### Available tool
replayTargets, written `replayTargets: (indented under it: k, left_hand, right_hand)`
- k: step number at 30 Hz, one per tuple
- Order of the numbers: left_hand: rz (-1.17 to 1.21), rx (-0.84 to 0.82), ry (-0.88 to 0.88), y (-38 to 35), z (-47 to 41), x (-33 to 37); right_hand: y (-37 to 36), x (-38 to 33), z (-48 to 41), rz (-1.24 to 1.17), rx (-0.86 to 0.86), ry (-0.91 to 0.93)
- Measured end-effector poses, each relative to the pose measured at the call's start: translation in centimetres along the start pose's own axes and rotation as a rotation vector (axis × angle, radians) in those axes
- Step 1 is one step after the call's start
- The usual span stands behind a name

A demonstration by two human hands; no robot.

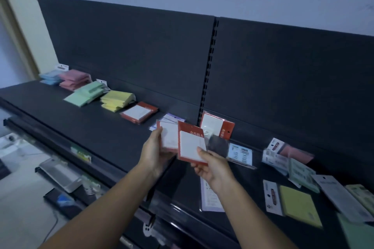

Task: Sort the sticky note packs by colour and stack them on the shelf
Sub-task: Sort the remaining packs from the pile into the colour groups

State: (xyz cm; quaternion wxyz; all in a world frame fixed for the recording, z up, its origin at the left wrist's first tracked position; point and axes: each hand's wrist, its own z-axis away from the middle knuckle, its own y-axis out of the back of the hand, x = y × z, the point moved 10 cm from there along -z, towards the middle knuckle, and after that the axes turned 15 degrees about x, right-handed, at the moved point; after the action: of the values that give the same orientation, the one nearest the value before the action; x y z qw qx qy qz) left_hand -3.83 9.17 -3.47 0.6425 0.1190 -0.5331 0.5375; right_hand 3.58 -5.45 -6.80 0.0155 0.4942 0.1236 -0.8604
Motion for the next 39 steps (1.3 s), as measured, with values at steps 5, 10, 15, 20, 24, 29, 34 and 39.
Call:
replayTargets:
  k: [5, 10, 15, 20, 24, 29, 34, 39]
  left_hand:
    - [-0.217, 0.050, -0.028, 6.1, -2.9, 3.2]
    - [-0.276, -0.055, 0.011, 10.3, -5.3, 6.4]
    - [-0.103, 0.023, -0.004, 15.1, -8.4, 9.8]
    - [-0.030, 0.068, -0.064, 18.7, -11.0, 12.4]
    - [0.021, 0.079, -0.058, 19.5, -12.9, 13.3]
    - [-0.090, 0.044, -0.070, 17.8, -15.3, 13.6]
    - [-0.300, 0.032, -0.135, 14.8, -17.5, 12.7]
    - [-0.358, -0.052, -0.176, 10.3, -19.7, 13.1]
  right_hand:
    - [-4.8, 1.2, 0.6, -0.087, 0.107, 0.015]
    - [-11.4, 2.0, 1.4, -0.098, 0.127, 0.052]
    - [-17.0, 4.5, 1.9, -0.127, 0.122, 0.059]
    - [-19.8, 5.8, 1.8, -0.122, 0.169, 0.093]
    - [-19.9, 5.4, 0.9, -0.159, 0.242, 0.124]
    - [-22.9, 5.2, -0.7, -0.118, 0.157, 0.140]
    - [-26.2, 4.6, -2.9, -0.107, 0.051, 0.132]
    - [-27.9, 2.4, -5.7, -0.045, 0.011, 0.230]
